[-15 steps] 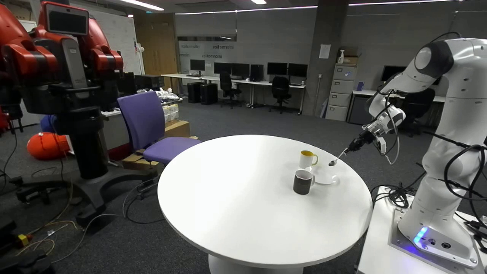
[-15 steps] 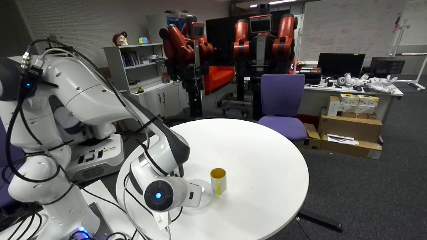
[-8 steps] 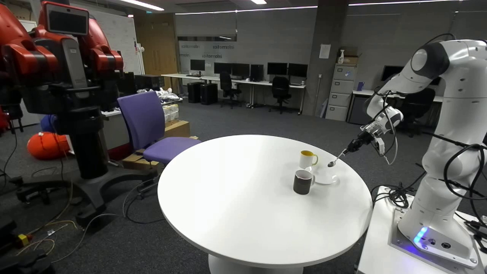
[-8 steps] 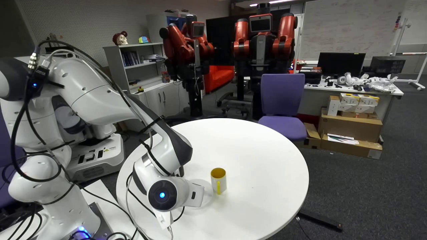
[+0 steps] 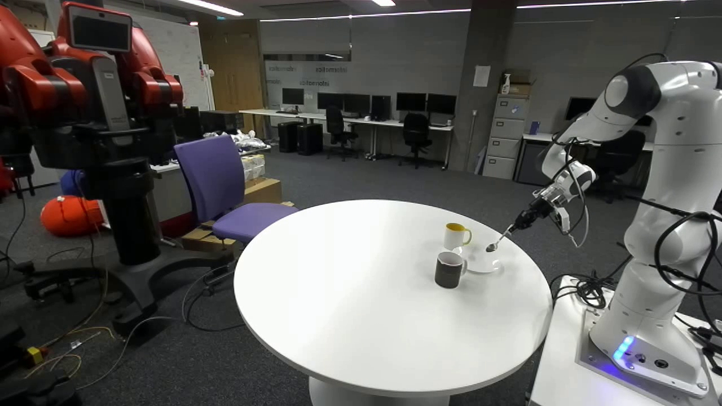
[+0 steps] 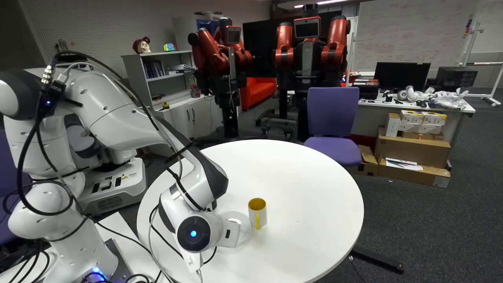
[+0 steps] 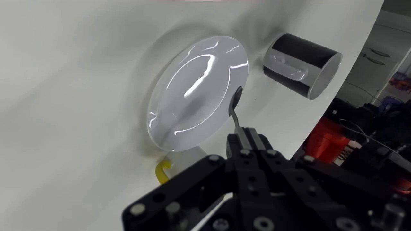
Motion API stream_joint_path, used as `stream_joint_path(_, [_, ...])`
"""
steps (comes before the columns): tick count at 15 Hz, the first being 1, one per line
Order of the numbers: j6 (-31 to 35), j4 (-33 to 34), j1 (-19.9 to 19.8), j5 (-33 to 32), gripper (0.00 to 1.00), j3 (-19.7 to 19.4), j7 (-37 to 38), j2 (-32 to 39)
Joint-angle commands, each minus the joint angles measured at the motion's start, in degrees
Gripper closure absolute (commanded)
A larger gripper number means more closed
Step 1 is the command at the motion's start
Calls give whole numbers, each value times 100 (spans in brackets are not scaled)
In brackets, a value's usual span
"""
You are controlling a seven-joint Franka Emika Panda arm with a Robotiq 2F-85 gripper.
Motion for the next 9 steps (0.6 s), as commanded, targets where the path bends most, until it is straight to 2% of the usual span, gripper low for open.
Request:
stream_joint_path(1, [-225,198,-325,131,100,116,-7,265])
stream_joint_path(9, [-480,651,-675,505,100,306,-2,878])
